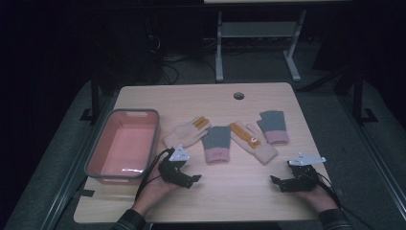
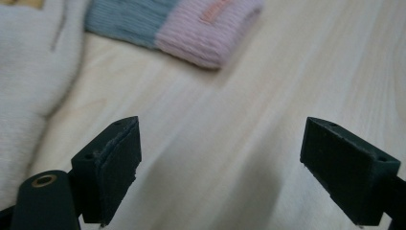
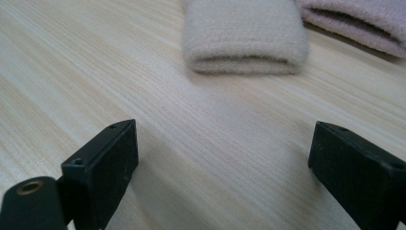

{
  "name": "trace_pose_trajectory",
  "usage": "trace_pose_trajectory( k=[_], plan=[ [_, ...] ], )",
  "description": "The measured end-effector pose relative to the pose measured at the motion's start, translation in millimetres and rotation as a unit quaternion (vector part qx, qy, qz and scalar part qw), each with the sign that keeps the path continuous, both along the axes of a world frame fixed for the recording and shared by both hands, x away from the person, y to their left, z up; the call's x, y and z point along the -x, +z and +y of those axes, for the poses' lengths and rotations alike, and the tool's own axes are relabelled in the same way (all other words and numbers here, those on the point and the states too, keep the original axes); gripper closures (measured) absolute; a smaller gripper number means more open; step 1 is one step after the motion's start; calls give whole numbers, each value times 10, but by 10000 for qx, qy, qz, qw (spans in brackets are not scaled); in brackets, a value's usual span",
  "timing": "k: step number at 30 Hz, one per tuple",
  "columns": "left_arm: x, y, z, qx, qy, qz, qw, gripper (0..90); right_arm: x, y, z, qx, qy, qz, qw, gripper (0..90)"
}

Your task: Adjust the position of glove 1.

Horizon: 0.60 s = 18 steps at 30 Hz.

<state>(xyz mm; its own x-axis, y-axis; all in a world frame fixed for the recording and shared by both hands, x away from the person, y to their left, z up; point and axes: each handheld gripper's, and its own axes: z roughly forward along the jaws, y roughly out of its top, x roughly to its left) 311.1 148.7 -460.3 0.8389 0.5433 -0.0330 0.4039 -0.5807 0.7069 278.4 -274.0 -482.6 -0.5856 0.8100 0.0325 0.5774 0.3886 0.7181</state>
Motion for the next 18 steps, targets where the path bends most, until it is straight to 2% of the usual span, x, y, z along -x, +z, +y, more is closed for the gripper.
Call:
trace_pose_trajectory(
  k=[4,6,8,14,18],
  plan=[
    [-103,69,5,76,178,-20,9998,137,0,0,1,-8,-11,1,10000,95],
    [-147,108,-4,53,235,-108,9997,137,0,0,0,0,0,-1,10000,95],
    [-187,137,-12,128,286,-97,9995,139,0,0,0,-1,1,0,10000,95],
    [-347,224,-71,12,341,-203,9992,141,0,0,0,-4,3,3,10000,95],
    [-459,258,-102,-80,415,-287,9987,207,0,-1,-1,7,38,-13,10000,95]
  ],
)
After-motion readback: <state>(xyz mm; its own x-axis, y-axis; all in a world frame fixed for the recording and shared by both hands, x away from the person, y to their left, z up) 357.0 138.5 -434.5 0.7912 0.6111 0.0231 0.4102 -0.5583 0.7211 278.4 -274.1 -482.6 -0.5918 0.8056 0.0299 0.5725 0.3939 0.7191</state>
